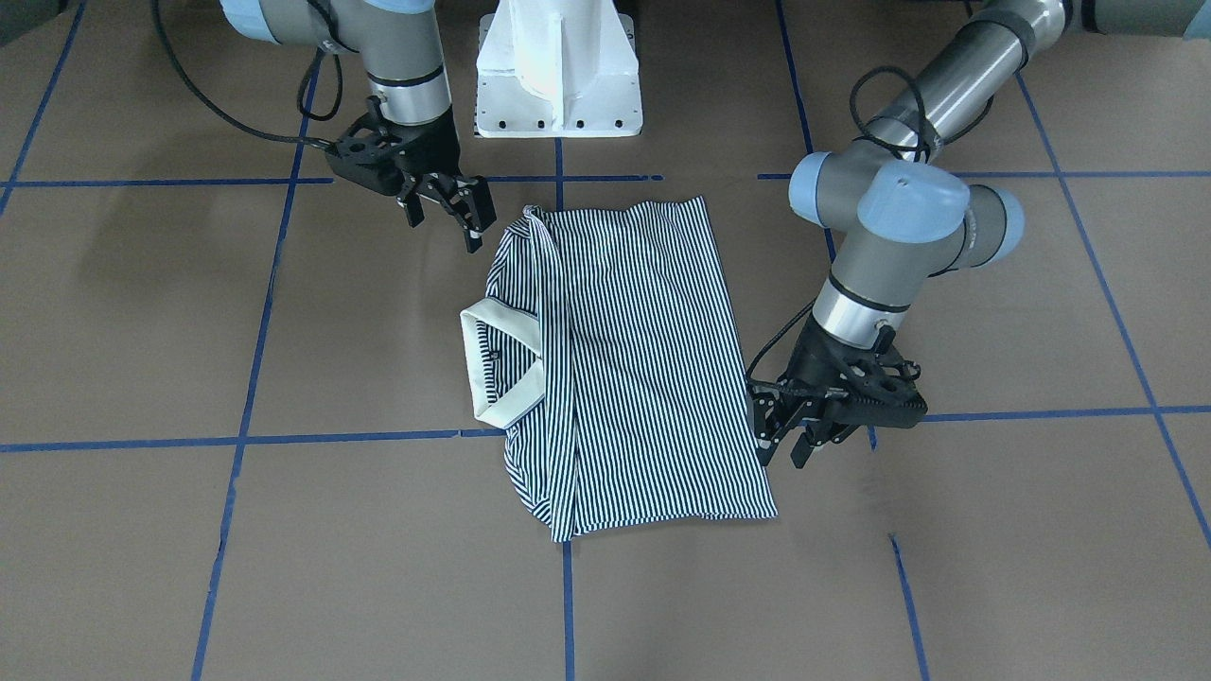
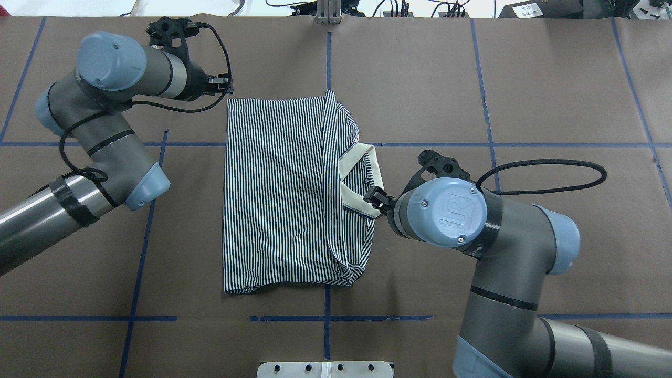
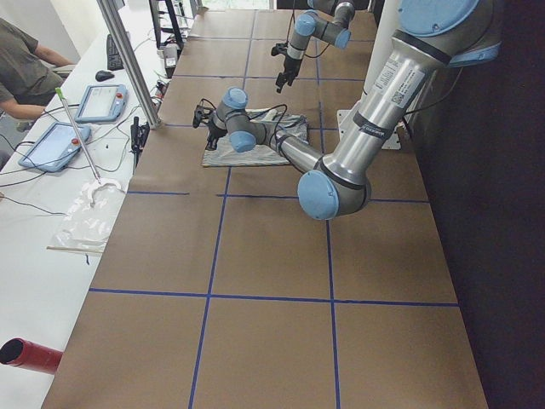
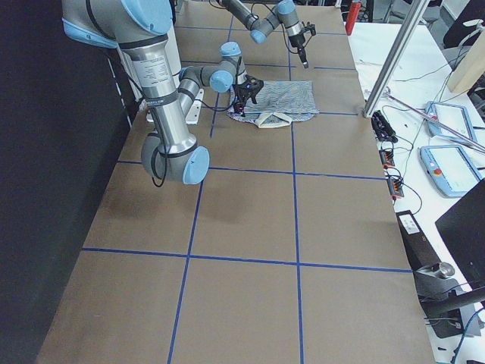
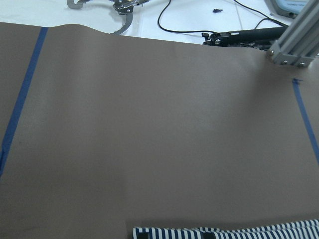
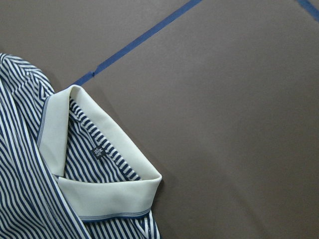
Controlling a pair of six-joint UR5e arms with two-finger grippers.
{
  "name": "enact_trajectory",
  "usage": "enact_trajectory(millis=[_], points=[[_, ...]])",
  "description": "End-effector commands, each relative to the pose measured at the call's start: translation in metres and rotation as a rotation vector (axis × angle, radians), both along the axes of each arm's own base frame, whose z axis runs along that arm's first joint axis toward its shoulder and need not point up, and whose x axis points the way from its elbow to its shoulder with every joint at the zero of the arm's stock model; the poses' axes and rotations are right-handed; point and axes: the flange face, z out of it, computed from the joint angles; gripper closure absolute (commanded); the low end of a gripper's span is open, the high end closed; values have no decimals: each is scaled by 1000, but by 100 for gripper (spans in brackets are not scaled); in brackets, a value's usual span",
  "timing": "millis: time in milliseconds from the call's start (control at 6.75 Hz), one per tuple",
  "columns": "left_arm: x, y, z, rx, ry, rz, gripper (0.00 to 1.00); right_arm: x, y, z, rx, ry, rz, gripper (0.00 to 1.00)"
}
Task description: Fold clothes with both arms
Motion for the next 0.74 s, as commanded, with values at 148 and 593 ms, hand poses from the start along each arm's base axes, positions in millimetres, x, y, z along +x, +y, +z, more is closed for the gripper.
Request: enact_trajectory(millis=[148,593], points=[[-14,17,2,2,17,19,50,-91,16,-23,178,105,-273,0],[-11,18,4,-5,14,22,50,-121,33,-19,248,228,-448,0]])
